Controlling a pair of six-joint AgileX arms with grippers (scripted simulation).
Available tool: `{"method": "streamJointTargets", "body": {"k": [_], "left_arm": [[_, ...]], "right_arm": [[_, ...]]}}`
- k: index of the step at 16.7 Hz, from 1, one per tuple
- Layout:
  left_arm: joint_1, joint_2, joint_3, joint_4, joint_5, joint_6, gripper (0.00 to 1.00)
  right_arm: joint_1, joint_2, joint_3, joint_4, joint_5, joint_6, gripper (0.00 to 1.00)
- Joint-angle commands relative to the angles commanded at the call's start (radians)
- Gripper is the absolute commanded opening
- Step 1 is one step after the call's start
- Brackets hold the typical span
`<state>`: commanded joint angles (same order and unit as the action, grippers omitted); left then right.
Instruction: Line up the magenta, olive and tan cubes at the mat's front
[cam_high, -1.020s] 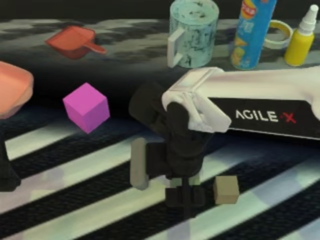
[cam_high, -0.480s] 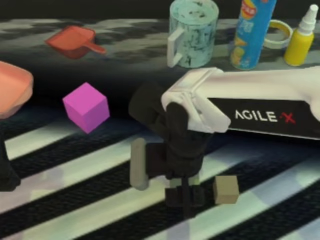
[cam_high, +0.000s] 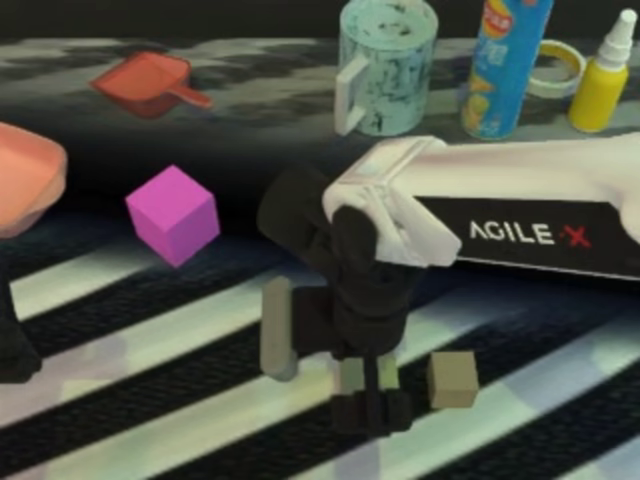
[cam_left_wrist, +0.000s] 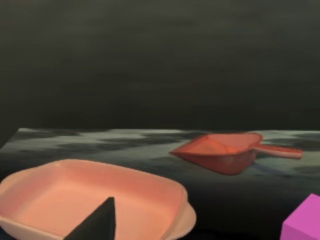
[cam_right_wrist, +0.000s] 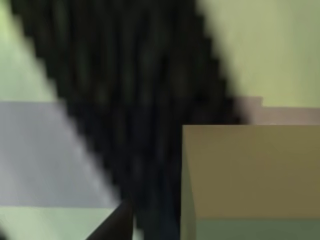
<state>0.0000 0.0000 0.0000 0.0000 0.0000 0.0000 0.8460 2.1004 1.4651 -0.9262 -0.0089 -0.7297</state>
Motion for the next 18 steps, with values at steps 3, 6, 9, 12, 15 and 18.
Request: {"method": "streamJointTargets", "body": {"k": [3, 6, 9, 12, 15, 18], "left_arm": [[0.000, 0.000, 0.000, 0.000, 0.000, 0.000, 1.00], [0.000, 0.000, 0.000, 0.000, 0.000, 0.000, 1.00], [0.000, 0.000, 0.000, 0.000, 0.000, 0.000, 1.00], [0.000, 0.000, 0.000, 0.000, 0.000, 0.000, 1.00], [0.000, 0.000, 0.000, 0.000, 0.000, 0.000, 1.00], [0.000, 0.000, 0.000, 0.000, 0.000, 0.000, 1.00]], "right_arm": [[0.000, 0.000, 0.000, 0.000, 0.000, 0.000, 1.00], [-0.001, -0.001, 0.000, 0.000, 0.000, 0.000, 1.00], [0.004, -0.010, 0.034, -0.042, -0.002, -0.004, 1.00], [0.008, -0.039, 0.107, -0.157, -0.003, -0.008, 1.00], [0.006, -0.071, 0.168, -0.242, -0.001, -0.005, 1.00], [0.006, -0.076, 0.174, -0.249, -0.001, -0.005, 1.00]]}}
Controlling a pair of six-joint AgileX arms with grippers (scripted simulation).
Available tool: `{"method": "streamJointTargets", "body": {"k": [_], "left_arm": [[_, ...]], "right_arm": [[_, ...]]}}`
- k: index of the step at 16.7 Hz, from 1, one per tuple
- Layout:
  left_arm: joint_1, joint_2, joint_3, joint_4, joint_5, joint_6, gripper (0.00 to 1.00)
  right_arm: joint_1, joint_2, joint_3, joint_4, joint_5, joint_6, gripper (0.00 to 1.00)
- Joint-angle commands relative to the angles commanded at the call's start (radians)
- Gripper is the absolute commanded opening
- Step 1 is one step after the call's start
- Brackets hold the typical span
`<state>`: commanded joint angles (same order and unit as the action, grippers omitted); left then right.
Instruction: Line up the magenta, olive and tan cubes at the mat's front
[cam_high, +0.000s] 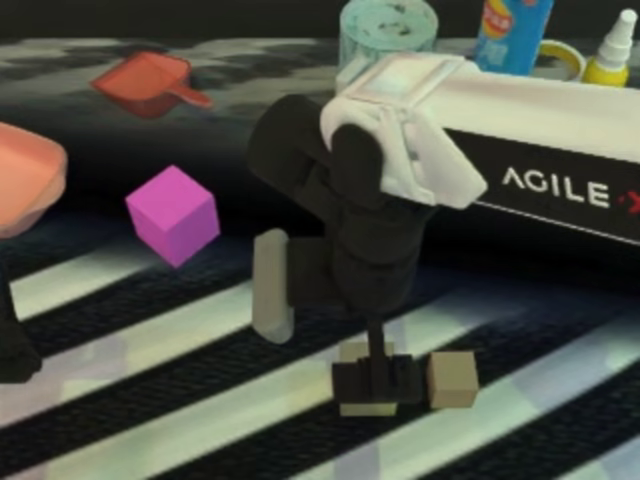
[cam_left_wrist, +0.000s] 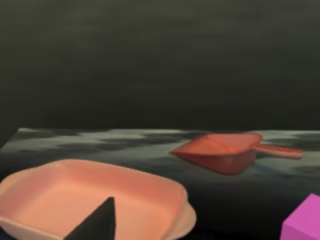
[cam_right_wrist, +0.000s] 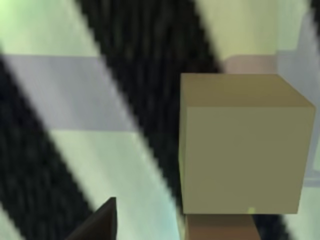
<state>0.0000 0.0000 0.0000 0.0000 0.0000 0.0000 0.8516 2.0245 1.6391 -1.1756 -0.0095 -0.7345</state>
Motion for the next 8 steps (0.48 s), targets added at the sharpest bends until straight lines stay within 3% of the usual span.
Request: {"method": "streamJointTargets", "body": {"k": [4, 8], "left_arm": [[-0.007, 0.030, 0.030, -0.022, 0.002, 0.008, 1.00], [-0.036, 0.213, 0.216, -0.146, 0.006, 0.055, 1.00]], "right_arm": [[-0.017, -0.023, -0.024, 0.023, -0.004, 0.010, 1.00], [-0.098, -0.189, -0.150, 0.137, -0.021, 0.065, 1.00]]}}
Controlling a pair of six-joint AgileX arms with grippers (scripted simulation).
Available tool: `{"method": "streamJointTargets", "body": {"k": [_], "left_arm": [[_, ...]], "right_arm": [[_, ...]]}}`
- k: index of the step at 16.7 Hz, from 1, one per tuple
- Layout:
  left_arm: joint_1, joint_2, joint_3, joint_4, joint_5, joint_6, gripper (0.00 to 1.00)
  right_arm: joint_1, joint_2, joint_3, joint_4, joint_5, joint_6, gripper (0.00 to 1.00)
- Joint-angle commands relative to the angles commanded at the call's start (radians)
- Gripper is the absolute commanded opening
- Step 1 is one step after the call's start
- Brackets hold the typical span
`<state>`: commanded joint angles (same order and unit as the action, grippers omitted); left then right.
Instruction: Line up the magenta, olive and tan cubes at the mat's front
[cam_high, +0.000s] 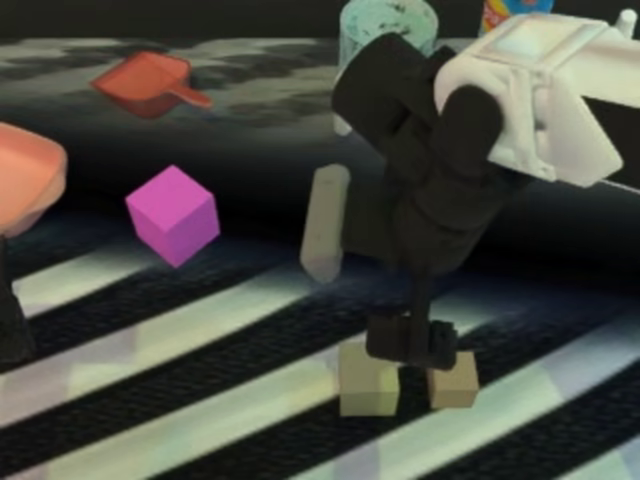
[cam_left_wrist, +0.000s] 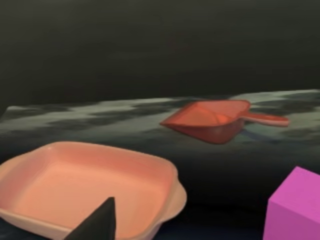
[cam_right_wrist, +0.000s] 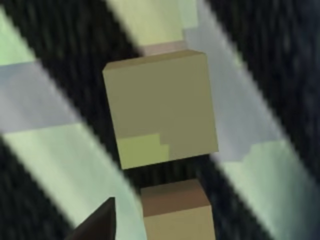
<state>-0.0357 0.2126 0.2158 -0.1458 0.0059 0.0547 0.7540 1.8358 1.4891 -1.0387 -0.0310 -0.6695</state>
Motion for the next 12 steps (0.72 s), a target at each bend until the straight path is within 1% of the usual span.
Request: {"method": "streamJointTargets", "body": {"k": [3, 7, 12], "left_arm": [[-0.029, 0.245, 0.232, -0.148, 0.000, 0.055, 1.00], [-0.076, 0.685, 0.607, -0.394, -0.003, 0.145, 1.00], [-0.138, 1.287, 1.077, -0.719, -0.007, 0.262, 1.00]], "right_arm": [[-0.095, -0.221, -0.161, 0.134, -0.017, 0.070, 1.00], [-0.255, -0.609, -0.454, 0.346, -0.034, 0.200, 1.00], [-0.464, -1.115, -0.875, 0.613, -0.034, 0.389, 1.00]]}}
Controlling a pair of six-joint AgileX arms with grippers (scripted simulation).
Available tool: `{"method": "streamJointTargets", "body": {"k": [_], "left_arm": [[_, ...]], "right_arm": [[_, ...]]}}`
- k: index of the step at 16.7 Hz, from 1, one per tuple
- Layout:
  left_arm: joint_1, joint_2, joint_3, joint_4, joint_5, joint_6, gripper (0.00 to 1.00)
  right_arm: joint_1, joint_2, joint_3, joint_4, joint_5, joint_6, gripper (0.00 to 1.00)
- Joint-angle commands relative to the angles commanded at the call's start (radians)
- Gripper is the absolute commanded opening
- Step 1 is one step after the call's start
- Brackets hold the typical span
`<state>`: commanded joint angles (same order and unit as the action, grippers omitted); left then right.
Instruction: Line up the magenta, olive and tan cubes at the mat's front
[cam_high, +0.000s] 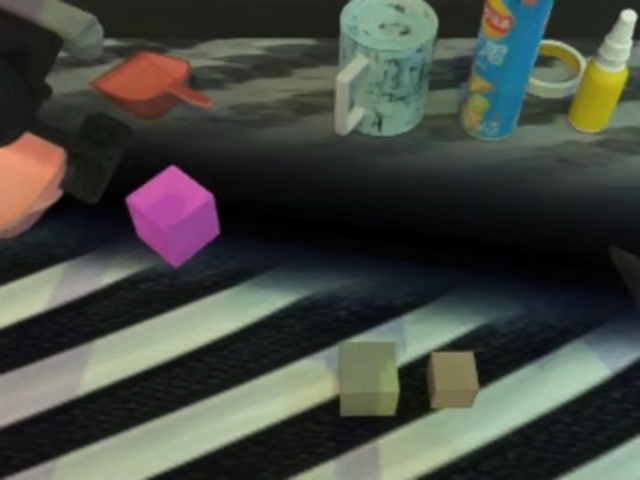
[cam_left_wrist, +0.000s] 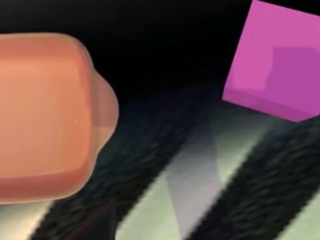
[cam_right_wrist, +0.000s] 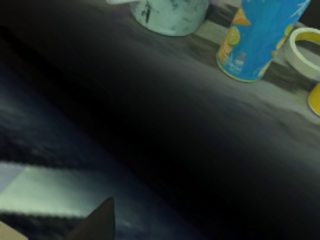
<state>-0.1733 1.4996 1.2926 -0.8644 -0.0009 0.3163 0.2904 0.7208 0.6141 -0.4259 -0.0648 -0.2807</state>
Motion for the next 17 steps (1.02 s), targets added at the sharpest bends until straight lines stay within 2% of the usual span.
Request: {"method": "streamJointTargets", "body": {"k": [4, 9, 12, 17], "left_arm": [[-0.044, 0.381, 0.320, -0.221, 0.000, 0.079, 1.00], [-0.082, 0.685, 0.629, -0.398, 0.003, 0.147, 1.00], [-0.092, 0.775, 0.725, -0.444, 0.004, 0.167, 1.00], [-0.094, 0.786, 0.736, -0.449, 0.005, 0.170, 1.00]], "right_arm": [[-0.136, -0.336, -0.294, 0.186, 0.019, 0.131, 1.00], [-0.247, -0.623, -0.539, 0.364, 0.051, 0.243, 1.00], [-0.277, -0.711, -0.608, 0.420, 0.063, 0.277, 1.00], [-0.280, -0.721, -0.614, 0.426, 0.065, 0.281, 1.00]]}}
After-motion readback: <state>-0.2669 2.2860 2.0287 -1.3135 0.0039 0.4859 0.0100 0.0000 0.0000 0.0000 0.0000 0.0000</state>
